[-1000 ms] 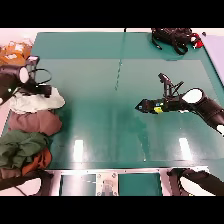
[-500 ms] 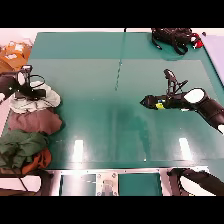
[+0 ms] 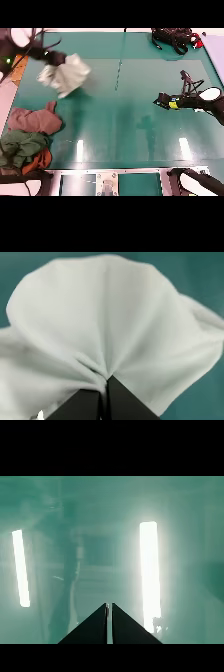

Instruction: Fold the shirts.

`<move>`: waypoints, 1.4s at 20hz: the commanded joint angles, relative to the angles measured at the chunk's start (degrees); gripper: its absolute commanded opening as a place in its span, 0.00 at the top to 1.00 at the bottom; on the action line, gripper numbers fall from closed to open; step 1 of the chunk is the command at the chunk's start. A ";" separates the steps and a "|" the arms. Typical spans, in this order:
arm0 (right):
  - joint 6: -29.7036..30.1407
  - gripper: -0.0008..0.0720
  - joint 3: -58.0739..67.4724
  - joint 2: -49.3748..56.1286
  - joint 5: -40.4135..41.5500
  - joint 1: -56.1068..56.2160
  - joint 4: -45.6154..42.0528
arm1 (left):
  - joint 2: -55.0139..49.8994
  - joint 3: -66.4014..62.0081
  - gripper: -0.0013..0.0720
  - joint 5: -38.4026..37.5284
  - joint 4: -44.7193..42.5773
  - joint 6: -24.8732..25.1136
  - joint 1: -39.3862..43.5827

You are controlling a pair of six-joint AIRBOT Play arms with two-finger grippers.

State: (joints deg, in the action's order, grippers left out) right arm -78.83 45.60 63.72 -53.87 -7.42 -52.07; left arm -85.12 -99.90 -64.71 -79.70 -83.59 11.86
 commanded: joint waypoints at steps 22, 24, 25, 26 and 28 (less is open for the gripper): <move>3.06 0.37 2.64 16.52 1.31 -9.38 3.19 | -13.75 9.38 0.04 12.20 21.31 5.16 3.23; 3.08 0.37 5.35 20.44 1.66 -9.03 4.87 | -18.08 9.35 0.04 14.23 28.13 8.37 4.20; 3.06 0.39 7.41 22.38 1.60 -8.66 5.40 | -19.91 9.35 0.04 15.50 31.28 10.34 4.81; 3.08 0.41 9.73 24.28 1.62 -8.00 5.62 | -21.62 9.35 0.04 17.25 33.92 11.78 5.42; 3.06 0.41 14.86 28.06 1.60 -6.38 5.60 | -24.04 9.35 0.08 20.96 37.20 13.25 6.64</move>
State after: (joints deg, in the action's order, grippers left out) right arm -76.07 54.85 86.48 -53.01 -15.44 -47.55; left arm -105.38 -91.11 -50.09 -50.39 -74.46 17.26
